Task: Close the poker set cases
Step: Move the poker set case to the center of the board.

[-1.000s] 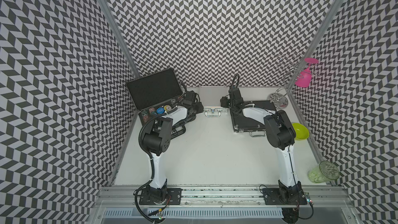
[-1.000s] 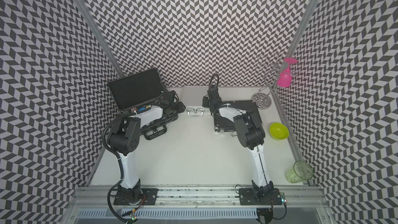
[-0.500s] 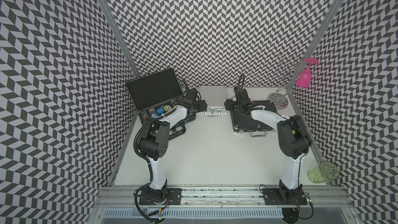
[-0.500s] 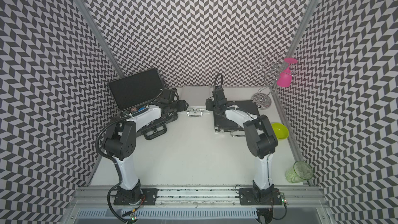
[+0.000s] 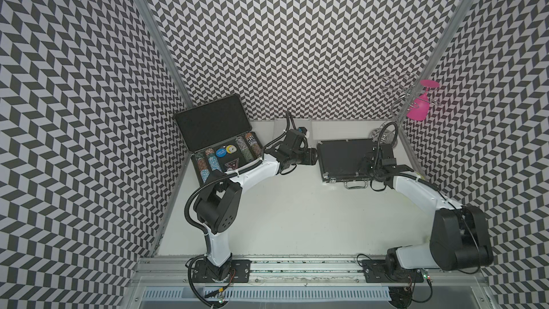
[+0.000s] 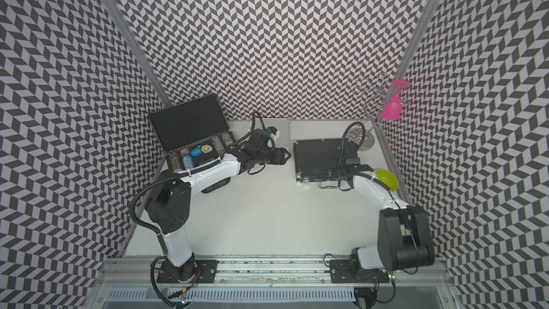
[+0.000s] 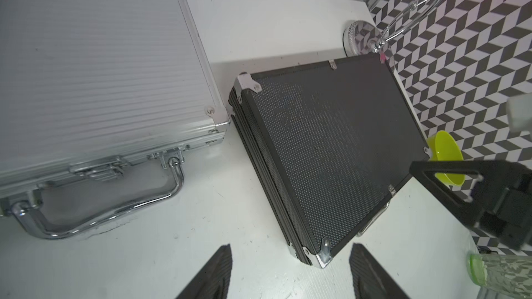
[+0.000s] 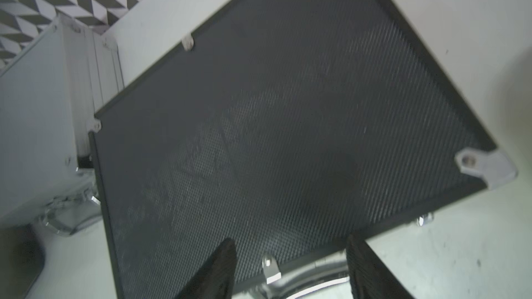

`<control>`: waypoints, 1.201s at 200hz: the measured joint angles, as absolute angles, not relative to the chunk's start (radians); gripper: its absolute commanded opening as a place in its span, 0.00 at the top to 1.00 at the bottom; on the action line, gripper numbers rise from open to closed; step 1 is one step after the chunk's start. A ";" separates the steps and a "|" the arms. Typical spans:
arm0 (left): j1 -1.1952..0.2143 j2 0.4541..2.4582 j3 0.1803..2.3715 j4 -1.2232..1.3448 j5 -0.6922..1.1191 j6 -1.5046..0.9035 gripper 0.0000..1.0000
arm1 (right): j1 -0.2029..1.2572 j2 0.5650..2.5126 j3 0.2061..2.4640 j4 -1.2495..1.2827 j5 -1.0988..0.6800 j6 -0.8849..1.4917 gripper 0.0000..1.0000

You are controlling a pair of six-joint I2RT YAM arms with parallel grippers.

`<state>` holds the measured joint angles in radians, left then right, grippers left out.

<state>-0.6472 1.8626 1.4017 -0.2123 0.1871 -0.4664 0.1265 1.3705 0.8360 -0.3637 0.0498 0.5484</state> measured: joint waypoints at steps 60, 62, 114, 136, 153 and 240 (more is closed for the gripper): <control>-0.603 1.843 1.398 -0.218 0.165 -0.465 0.31 | 0.135 1.275 0.678 -0.294 -0.019 0.751 0.37; -0.601 1.840 1.397 -0.218 0.165 -0.465 0.31 | 0.135 1.277 0.673 -0.288 -0.020 0.760 0.37; -0.586 1.789 1.332 -0.208 0.169 -0.467 0.32 | 0.149 1.279 0.530 -0.127 -0.057 0.984 0.38; -0.586 1.776 1.285 -0.196 0.173 -0.470 0.32 | 0.159 1.281 0.525 -0.071 -0.052 1.045 0.39; -0.586 1.773 1.263 -0.196 0.173 -0.469 0.33 | 0.180 1.282 0.535 -0.046 -0.037 1.076 0.39; -0.575 1.726 1.232 -0.184 0.169 -0.470 0.33 | 0.221 1.389 0.615 0.015 0.017 1.148 0.41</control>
